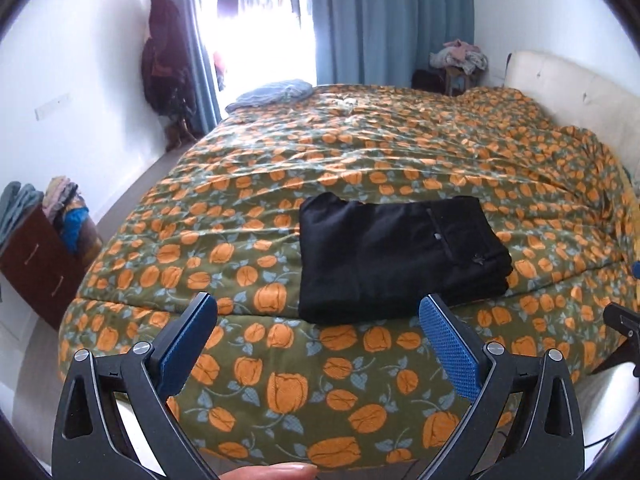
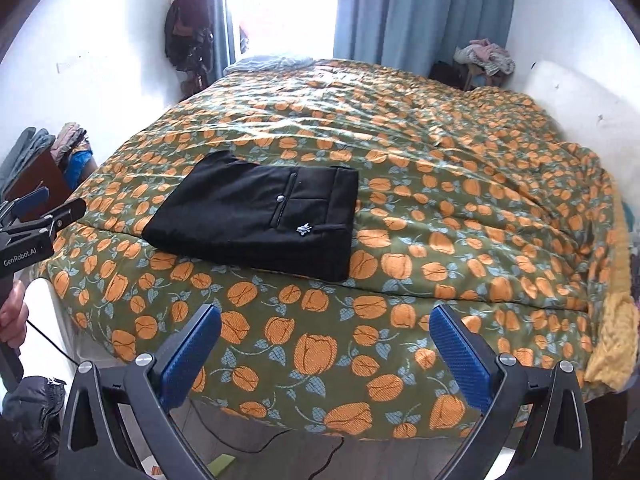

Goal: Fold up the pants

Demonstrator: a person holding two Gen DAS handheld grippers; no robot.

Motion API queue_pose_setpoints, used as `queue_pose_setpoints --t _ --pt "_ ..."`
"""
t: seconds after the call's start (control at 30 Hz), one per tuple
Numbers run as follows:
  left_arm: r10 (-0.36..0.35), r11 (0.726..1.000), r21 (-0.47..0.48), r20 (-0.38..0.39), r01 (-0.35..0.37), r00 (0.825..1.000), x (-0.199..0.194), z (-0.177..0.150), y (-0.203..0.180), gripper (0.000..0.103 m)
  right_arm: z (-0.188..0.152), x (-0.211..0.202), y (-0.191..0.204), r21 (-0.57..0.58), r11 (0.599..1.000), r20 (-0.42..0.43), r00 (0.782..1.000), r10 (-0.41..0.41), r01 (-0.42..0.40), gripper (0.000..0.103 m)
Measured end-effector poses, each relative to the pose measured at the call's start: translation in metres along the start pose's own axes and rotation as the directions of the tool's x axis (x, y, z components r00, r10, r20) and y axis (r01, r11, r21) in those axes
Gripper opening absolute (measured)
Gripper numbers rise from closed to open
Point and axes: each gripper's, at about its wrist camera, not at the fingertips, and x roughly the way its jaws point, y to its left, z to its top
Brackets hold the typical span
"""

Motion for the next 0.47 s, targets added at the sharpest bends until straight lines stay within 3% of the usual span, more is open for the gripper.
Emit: queue_pose_setpoints --t 0.47 --pt "-0.02 1.0 0.018 -0.073 0.021 0.997 0.007 -0.014 -0.015 0.101 -0.004 0.007 0.007 0.003 1.0 -0.017 1.0 0.02 -0.02 0.103"
